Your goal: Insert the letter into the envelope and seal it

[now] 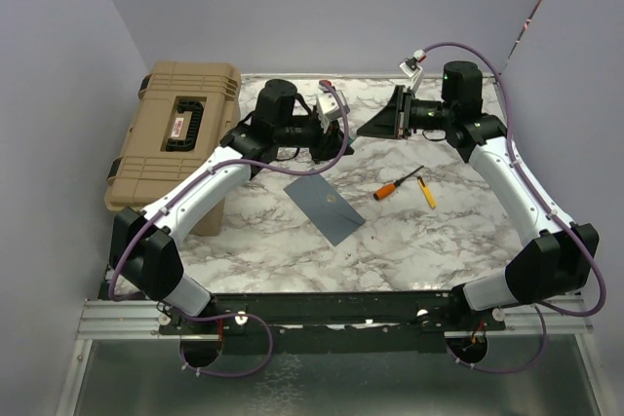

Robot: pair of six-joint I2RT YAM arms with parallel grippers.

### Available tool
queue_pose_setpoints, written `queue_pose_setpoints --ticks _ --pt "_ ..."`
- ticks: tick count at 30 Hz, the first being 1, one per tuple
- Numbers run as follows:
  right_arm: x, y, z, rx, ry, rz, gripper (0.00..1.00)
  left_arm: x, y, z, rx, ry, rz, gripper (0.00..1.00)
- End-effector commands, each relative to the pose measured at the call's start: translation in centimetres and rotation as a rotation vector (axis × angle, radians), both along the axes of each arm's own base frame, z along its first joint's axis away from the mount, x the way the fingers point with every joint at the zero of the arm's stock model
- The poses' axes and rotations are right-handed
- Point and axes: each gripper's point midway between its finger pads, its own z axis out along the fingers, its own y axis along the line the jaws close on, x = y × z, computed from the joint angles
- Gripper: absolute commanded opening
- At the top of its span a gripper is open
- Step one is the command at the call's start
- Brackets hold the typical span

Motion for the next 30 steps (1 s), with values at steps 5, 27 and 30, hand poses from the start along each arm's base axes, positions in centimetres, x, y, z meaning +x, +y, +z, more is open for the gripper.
queue_pose_setpoints --ticks 5,27,30 --pt "-2.5 1.2 0.7 0.02 -0.014 0.157 0.01 -1.3 -0.8 -1.7 0.05 0.056 -0.095 0.0" --pt "-4.0 2.3 -6.0 -0.196 0.134 0.184 0.01 -0.1 0.5 -2.7 0.169 -0.142 -0.11 0.0" --pt "-4.4 2.5 -6.9 -0.222 0.16 0.184 0.01 -0.3 0.7 -1.5 0.16 -0.207 -0.126 0.0"
